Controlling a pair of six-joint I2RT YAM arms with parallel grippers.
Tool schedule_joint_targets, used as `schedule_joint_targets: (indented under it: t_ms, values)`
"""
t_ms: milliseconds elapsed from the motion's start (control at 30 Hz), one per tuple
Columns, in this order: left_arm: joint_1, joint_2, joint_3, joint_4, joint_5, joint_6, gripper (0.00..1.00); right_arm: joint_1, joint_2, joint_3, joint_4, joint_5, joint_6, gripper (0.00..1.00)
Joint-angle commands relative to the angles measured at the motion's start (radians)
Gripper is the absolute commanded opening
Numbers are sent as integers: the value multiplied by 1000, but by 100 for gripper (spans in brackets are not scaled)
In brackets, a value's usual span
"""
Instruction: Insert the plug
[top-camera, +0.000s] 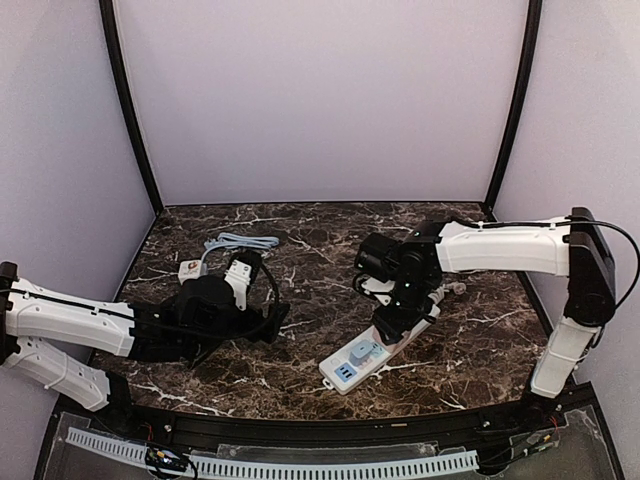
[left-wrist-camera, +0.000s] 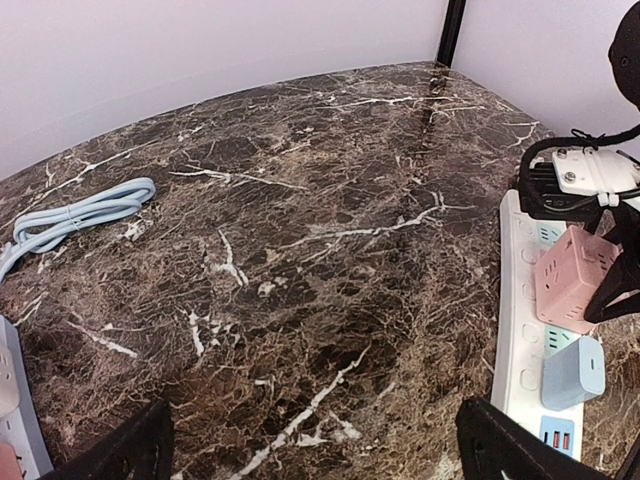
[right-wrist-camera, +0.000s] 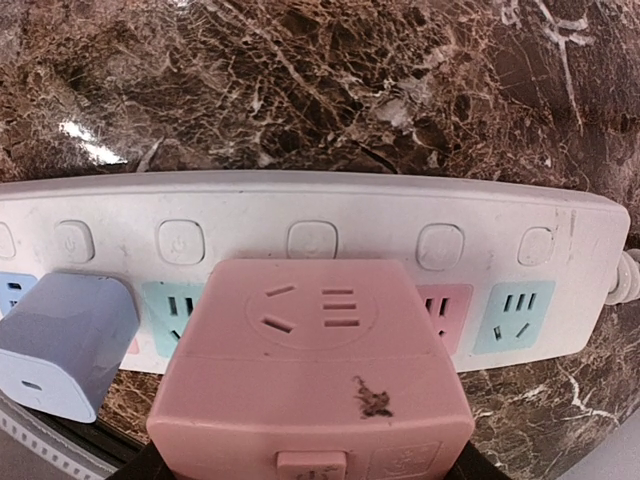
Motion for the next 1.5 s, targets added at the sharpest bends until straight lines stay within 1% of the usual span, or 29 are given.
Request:
schedule_joint_targets:
  t_ms: [0, 333, 800, 967, 1233, 1333, 1467]
  values:
    - [2, -25, -21, 6, -4, 5, 99, 9, 51, -2, 39, 28, -18, 0]
    - [3, -38, -27, 4, -1, 3, 99, 9, 79, 19, 15, 30, 34, 0]
    - [3, -29, -25, 7, 10, 10, 99, -7, 217, -2, 67, -22, 11, 0]
    - [3, -30, -25, 8, 13, 14, 99, -9, 207, -16, 74, -25, 15, 0]
    - [3, -33, -28, 15, 30, 17, 99, -10, 135, -6, 48, -6, 34, 0]
    - [2, -32, -28, 17, 41, 21, 99, -10, 96, 8, 37, 2, 44, 5]
    - [3, -33, -28, 19, 54, 24, 99, -9, 46, 22, 22, 13, 54, 14]
